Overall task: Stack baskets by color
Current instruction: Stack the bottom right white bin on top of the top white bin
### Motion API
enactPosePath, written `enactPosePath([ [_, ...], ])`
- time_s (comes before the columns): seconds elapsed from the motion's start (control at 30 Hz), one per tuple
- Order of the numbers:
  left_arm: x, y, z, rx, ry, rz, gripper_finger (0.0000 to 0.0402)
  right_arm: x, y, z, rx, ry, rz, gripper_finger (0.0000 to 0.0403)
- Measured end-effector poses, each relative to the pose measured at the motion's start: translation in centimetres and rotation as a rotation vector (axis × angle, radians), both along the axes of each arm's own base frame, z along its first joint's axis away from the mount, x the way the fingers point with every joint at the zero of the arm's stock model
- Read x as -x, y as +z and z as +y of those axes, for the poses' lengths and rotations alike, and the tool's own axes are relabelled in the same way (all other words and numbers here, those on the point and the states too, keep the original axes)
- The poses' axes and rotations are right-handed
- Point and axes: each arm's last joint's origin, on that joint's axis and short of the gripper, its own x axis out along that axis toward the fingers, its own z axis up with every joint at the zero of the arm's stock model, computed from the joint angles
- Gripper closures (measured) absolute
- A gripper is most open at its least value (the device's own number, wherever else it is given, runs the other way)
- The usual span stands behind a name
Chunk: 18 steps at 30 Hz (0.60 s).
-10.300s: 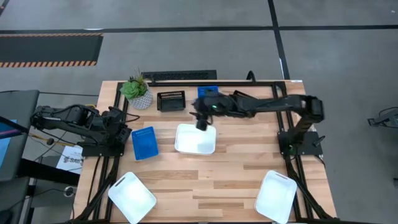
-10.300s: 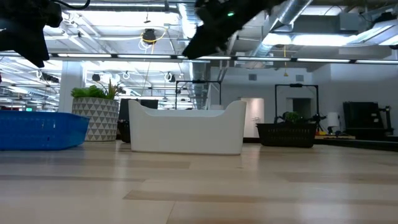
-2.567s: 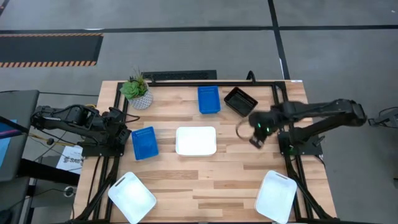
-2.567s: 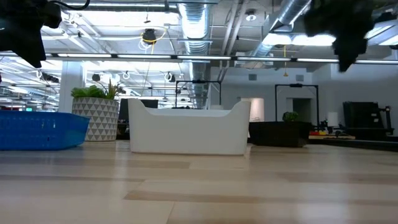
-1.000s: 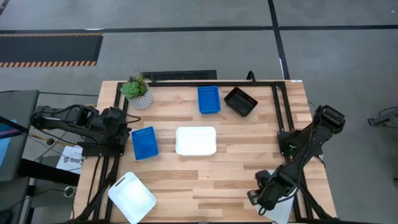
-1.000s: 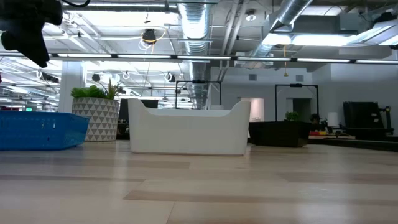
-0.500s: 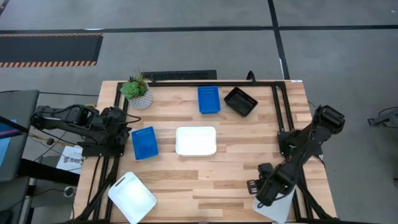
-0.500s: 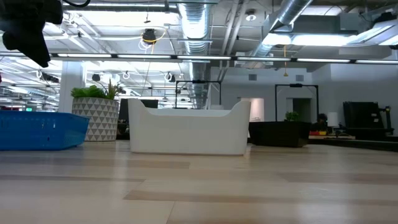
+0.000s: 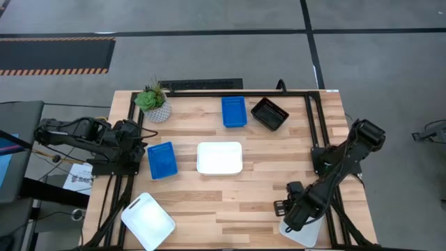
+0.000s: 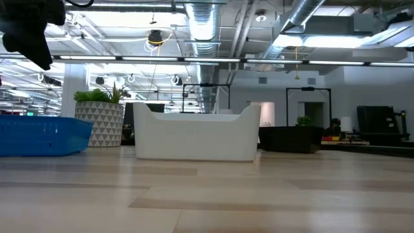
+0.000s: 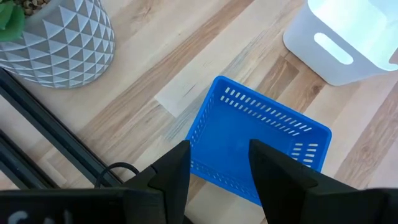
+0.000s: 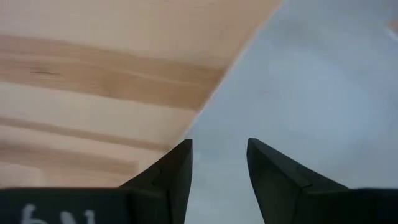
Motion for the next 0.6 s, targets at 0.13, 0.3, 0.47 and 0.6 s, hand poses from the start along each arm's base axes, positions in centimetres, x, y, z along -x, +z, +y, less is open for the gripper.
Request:
enactPosePath([
  [0.13,0.0,0.0,0.0,0.000,0.000,0.000,0.0252,-0.2,0.5,-0.2,0.018,-0.035,-0.027,0.0232],
  [0.3,0.0,0.0,0.0,-0.009,-0.017,0.006,0.0252,-0.6,0.0,-0.6,0.044,-0.053,-0.007,0.0233],
  [0.47,0.0,0.0,0.0,-0.015,-0.027,0.009,0.0252,-1.2,-0.4,-1.0,0.057,-0.077,0.006,0.0233],
  [0.6,0.0,0.0,0.0,-0.015,-0.027,0.009,0.0252,-1.7,-1.4,-0.8,0.066,-0.079,0.032,0.0233],
])
